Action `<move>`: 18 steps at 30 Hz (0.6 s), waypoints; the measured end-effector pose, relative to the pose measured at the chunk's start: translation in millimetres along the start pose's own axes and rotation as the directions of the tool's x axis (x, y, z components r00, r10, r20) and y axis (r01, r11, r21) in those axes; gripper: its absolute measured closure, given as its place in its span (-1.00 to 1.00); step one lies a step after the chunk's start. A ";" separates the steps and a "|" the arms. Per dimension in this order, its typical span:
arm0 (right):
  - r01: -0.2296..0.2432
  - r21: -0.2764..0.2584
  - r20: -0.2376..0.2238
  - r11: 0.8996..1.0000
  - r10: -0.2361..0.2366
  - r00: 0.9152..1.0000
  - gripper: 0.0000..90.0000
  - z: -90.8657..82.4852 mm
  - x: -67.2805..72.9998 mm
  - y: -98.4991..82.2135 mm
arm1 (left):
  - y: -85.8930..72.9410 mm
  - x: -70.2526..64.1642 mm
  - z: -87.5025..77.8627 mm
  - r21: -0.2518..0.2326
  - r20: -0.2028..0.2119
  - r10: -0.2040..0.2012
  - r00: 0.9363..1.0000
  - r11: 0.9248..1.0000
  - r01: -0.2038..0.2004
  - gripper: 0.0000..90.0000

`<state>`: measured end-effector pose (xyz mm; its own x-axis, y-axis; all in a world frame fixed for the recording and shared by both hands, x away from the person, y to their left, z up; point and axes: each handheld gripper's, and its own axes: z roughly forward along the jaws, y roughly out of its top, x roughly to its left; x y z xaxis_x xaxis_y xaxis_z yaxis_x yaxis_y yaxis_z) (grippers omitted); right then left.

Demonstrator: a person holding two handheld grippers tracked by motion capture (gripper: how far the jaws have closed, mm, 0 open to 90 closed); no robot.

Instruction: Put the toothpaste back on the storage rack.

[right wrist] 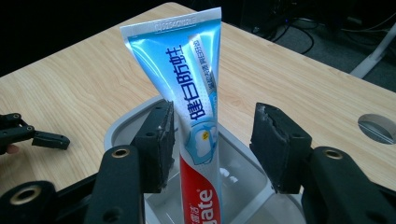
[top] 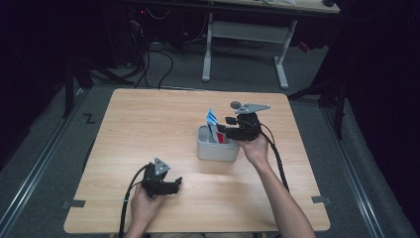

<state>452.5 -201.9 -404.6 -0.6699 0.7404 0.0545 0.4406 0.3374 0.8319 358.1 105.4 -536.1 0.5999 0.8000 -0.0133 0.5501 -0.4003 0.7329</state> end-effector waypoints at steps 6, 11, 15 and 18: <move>0.004 -0.013 -0.003 1.000 -0.004 1.000 0.07 -6.9 2.2 1.1 | 0.0 0.0 0.0 0.000 0.000 -0.001 1.000 1.000 0.001 -0.58; 0.019 -0.019 -0.008 1.000 -0.020 1.000 0.07 -11.2 4.8 1.3 | 0.0 0.0 0.0 0.000 0.000 0.000 1.000 1.000 0.000 -0.58; 0.009 -0.034 -0.005 0.999 -0.010 1.000 0.06 -16.8 3.8 1.0 | 0.0 0.0 0.0 0.000 0.000 0.000 1.000 1.000 0.000 -0.58; 0.003 -0.037 -0.011 0.999 -0.004 1.000 0.06 -19.7 2.5 0.5 | 0.0 -0.1 0.0 0.000 0.000 0.000 1.000 1.000 0.000 -0.58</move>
<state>439.3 -211.4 -393.2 -0.6779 0.7329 0.0575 0.4161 0.3181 0.8519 358.1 105.3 -536.1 0.5995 0.8002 -0.0136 0.5504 -0.4000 0.7328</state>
